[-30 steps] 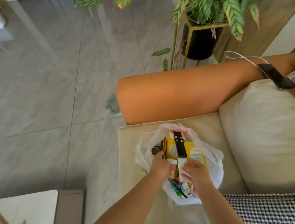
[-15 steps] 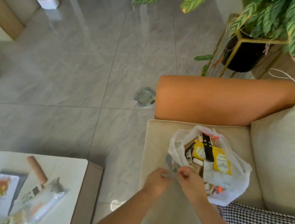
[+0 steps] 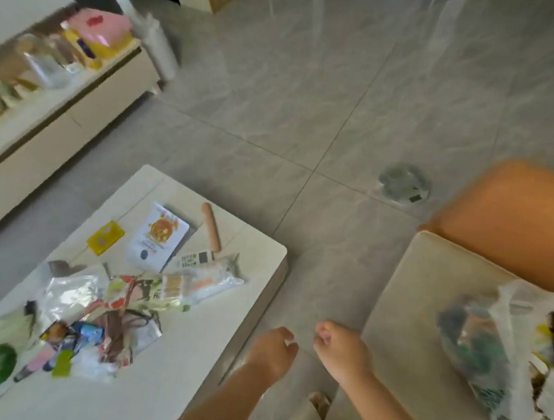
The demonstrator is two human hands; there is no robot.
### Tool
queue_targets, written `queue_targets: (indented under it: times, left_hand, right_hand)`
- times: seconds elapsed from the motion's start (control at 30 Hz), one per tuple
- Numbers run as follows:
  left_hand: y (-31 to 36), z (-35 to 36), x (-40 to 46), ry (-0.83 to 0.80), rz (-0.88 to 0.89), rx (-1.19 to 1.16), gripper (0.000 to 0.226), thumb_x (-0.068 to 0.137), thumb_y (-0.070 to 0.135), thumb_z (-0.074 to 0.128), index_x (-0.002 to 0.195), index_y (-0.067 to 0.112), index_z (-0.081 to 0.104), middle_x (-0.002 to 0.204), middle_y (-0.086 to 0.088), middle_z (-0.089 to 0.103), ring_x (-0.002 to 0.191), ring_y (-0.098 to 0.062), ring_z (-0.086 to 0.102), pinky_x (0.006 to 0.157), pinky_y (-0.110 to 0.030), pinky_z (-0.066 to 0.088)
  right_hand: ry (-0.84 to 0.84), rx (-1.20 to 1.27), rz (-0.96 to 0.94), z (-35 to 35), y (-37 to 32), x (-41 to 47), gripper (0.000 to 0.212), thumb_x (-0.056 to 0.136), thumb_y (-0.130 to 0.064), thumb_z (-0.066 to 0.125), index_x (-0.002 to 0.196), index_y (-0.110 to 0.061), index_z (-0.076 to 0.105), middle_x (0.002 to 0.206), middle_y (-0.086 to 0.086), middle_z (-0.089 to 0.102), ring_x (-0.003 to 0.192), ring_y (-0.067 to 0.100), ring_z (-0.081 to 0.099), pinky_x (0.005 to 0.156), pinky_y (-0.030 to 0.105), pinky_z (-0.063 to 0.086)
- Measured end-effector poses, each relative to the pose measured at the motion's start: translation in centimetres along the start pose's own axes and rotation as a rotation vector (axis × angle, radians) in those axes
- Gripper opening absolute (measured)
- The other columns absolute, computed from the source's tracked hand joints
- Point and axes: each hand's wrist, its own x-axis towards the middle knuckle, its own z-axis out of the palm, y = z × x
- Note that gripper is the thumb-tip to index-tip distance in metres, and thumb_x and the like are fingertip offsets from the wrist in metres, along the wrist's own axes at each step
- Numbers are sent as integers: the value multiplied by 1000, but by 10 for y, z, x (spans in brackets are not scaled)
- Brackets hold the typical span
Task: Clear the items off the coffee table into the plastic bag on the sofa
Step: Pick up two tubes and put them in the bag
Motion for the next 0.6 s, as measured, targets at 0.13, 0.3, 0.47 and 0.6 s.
queue_targets:
  times: [0.13, 0.3, 0.47, 0.6]
  left_hand:
    - [-86, -38, -17, 79, -101, -61, 33, 93, 39, 41, 119, 28, 58, 127, 3, 60, 117, -18, 56, 96, -26, 43]
    - [-192, -79, -42, 166, -207, -208, 35, 91, 46, 46, 121, 31, 57, 126, 7, 61, 117, -14, 56, 97, -26, 42]
    - [-296, -111, -56, 211, -281, -310, 37, 93, 46, 44, 123, 29, 55, 126, 4, 61, 116, -16, 57, 98, -28, 44]
    - [-369, -126, -62, 231, -346, -359, 38, 94, 46, 42, 125, 29, 54, 126, 4, 60, 115, -16, 57, 97, -27, 45]
  right_hand:
    - [-72, 1, -78, 47, -70, -3, 30, 92, -32, 46, 118, -27, 60, 122, -9, 62, 114, 12, 57, 88, 22, 43]
    - [-173, -85, -200, 111, -161, -10, 31, 92, -37, 45, 119, -29, 59, 120, -10, 62, 111, 10, 57, 87, 24, 45]
    - [-250, -217, -341, 181, -246, -17, 31, 93, -39, 43, 118, -28, 57, 119, -9, 60, 111, 11, 56, 87, 26, 47]
    - [-307, -284, -385, 231, -302, -24, 30, 93, -40, 43, 117, -28, 56, 116, -10, 61, 107, 9, 57, 85, 26, 49]
